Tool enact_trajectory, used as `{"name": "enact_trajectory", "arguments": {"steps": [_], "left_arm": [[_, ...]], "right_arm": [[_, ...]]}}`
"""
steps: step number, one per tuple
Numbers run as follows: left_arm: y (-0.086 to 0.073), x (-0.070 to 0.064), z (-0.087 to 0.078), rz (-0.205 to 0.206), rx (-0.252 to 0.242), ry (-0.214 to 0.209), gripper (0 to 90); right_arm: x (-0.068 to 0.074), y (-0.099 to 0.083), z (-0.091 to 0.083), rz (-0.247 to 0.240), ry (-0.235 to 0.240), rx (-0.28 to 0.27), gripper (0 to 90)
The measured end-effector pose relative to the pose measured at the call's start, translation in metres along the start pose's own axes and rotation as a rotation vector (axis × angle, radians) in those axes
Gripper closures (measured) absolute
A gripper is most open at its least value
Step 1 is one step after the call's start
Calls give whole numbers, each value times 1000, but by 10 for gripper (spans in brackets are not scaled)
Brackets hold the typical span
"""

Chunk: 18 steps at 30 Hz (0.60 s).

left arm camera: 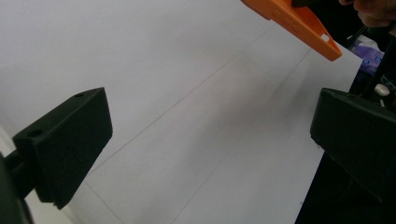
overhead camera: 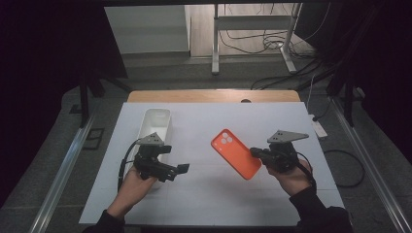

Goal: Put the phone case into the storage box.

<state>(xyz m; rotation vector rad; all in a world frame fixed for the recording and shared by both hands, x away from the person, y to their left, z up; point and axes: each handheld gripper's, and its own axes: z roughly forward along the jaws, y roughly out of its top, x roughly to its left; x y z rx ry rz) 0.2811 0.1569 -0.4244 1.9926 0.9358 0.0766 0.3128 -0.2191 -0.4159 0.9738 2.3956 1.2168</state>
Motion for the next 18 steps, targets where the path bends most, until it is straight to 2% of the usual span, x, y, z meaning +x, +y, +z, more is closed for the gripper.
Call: {"name": "enact_trajectory", "arguments": {"steps": [10, 18], "left_arm": [[10, 0, 11, -10, 5, -39, 0], [18, 0, 21, -35, 10, -82, 0]], "right_arm": [[3, 2, 2, 3, -3, -6, 888], [6, 4, 4, 11, 2, -17, 888]]}}
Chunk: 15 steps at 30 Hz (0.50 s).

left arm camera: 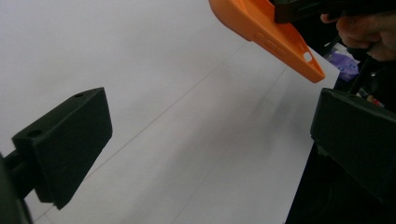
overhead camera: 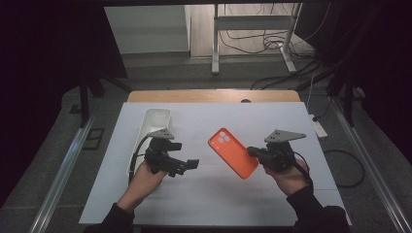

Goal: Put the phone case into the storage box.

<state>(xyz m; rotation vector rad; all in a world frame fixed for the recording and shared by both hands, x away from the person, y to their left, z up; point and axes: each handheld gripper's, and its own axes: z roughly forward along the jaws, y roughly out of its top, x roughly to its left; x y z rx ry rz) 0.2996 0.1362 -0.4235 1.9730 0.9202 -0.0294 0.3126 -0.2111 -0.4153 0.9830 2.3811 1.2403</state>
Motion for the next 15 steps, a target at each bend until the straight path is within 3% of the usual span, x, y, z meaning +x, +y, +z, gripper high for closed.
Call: {"name": "enact_trajectory", "arguments": {"steps": [15], "left_arm": [[12, 1, 21, -28, 25, -63, 0]], "right_arm": [[7, 2, 3, -16, 0, -9, 888]]}}
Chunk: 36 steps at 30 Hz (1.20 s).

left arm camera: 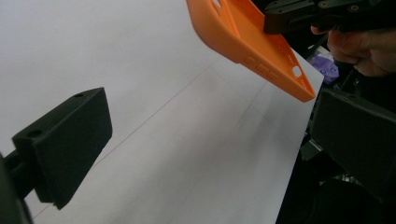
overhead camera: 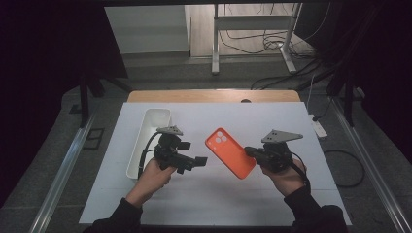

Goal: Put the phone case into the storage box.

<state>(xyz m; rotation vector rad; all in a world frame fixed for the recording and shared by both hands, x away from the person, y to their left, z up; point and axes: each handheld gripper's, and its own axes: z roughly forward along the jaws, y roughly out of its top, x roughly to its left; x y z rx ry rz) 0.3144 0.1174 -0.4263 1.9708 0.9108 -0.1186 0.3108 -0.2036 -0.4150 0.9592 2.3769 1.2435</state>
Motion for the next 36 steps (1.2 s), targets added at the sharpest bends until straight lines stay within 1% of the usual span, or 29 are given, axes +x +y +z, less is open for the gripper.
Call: {"name": "enact_trajectory", "arguments": {"steps": [7, 12, 25, 34, 36], "left_arm": [[4, 0, 7, -2, 6, -10, 0], [6, 0, 11, -6, 8, -26, 0], [9, 4, 19, -58, 2, -72, 0], [12, 4, 30, -92, 10, -99, 4], [12, 4, 32, -99, 5, -103, 5]], "right_arm": [[3, 1, 1, -7, 0, -2, 888], [5, 1, 2, -11, 1, -7, 888], [12, 3, 5, -27, 6, -13, 888], [16, 4, 5, -36, 9, -20, 888], [17, 4, 5, -37, 10, -21, 888]]}}
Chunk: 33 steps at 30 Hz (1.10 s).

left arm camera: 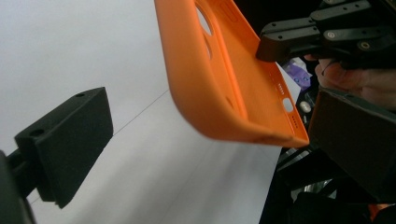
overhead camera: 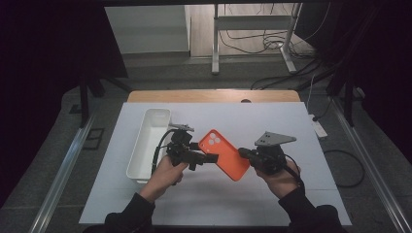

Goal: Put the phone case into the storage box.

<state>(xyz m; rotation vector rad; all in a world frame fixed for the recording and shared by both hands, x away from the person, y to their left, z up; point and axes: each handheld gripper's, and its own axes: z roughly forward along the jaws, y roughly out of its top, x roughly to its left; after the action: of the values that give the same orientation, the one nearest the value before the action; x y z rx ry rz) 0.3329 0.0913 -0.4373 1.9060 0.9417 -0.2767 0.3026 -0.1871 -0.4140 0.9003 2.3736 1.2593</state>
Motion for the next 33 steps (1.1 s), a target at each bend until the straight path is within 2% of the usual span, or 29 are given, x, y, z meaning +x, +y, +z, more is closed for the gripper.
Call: {"name": "enact_trajectory", "arguments": {"steps": [6, 14, 17, 20, 22, 27, 28, 29, 33], "left_arm": [[0, 1, 3, -34, -12, -1, 9], [-2, 0, 7, -42, -20, -28, 16], [-2, 0, 7, -58, -31, -37, 40], [-3, 0, 7, -77, -41, -61, 110], [-3, 0, 6, -96, -41, -85, 211], [-4, 0, 6, -127, -41, -112, 392], [-5, 1, 6, -141, -45, -121, 392], [-5, 1, 6, -157, -42, -129, 429], [-5, 1, 6, -178, -40, -155, 545]], "right_arm": [[3, 1, 1, -10, 2, -3, 888], [7, 1, 2, -17, 2, -5, 888], [7, 1, 2, -18, 3, -7, 888], [8, 1, 2, -22, 1, -8, 888], [9, 1, 2, -25, -3, -9, 888], [10, 1, 3, -31, -4, -9, 887], [10, 1, 3, -31, -4, -8, 887], [11, 1, 3, -33, -5, -9, 888], [12, 1, 3, -40, -10, -15, 888]]}}
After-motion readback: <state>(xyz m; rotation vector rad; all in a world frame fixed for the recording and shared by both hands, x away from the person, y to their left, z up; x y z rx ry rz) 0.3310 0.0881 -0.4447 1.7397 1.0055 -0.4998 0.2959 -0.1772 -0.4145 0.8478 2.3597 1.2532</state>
